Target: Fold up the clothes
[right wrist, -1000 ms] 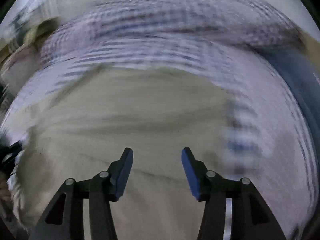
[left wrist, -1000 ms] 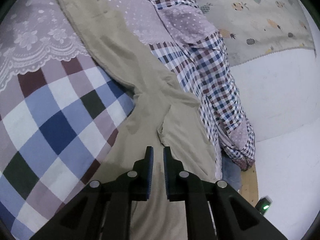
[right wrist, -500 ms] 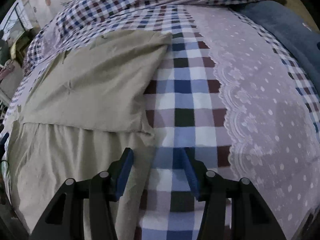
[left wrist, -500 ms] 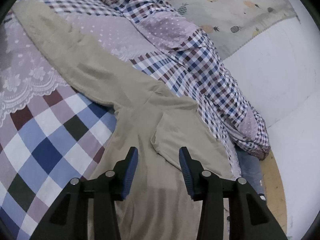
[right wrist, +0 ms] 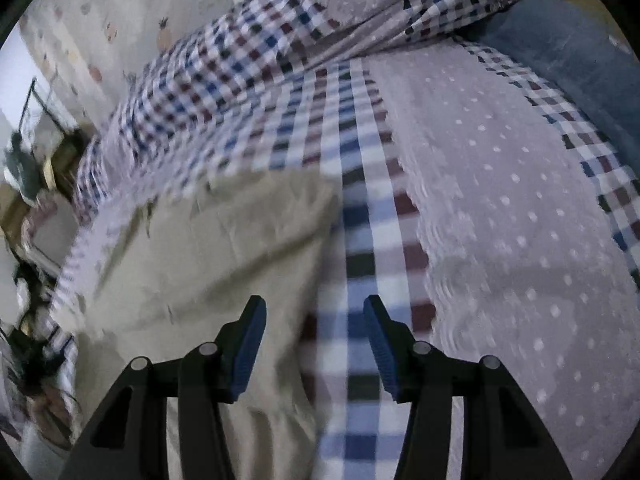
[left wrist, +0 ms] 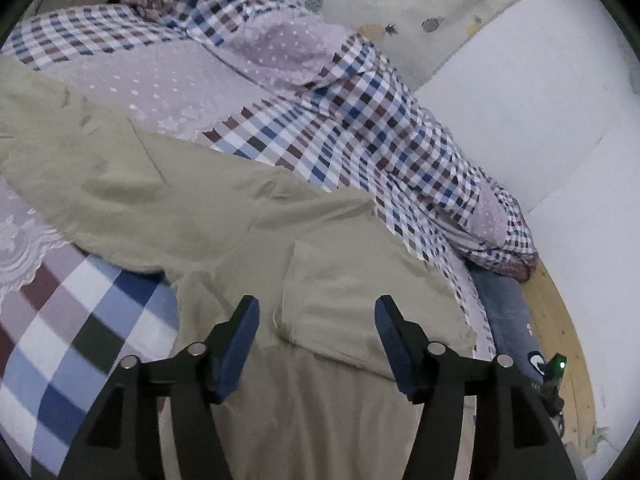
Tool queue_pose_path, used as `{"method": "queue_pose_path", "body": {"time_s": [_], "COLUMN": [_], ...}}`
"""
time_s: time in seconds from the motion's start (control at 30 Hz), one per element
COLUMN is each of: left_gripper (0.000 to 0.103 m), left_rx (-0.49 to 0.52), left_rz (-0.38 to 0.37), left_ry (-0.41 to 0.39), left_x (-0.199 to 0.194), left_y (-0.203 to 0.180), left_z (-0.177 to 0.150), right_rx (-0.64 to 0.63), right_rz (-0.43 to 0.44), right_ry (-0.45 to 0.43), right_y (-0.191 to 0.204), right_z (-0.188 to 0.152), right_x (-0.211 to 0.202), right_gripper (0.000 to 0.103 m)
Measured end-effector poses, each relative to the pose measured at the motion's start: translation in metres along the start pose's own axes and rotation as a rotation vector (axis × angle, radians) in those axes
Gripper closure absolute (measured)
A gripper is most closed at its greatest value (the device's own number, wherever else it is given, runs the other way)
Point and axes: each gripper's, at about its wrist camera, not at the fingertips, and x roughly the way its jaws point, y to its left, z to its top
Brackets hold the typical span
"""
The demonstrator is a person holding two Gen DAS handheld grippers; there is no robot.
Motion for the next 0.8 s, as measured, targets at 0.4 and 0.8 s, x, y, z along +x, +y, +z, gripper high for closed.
{"method": "queue_pose_path", "body": {"time_s": [0.4,0.8], "left_gripper": [0.045,0.103], "left_rx": [0.351,0.339], "left_rz": [0.147,0.204], "left_ry": [0.17,0.176], "left_x": [0.082,0.108], "left_y": [-0.051,-0.038], "left_z": [0.029,0.023], "right_rx": [0.162,0.11], "right_rz": [0.039,-0.055], "right_ry": [-0.034,0.01], "right_y": [-0.025,-0.021], "right_z": [0.044,0.081], "right_x": [0.037,0.091], "right_gripper": [0.049,0.049]}}
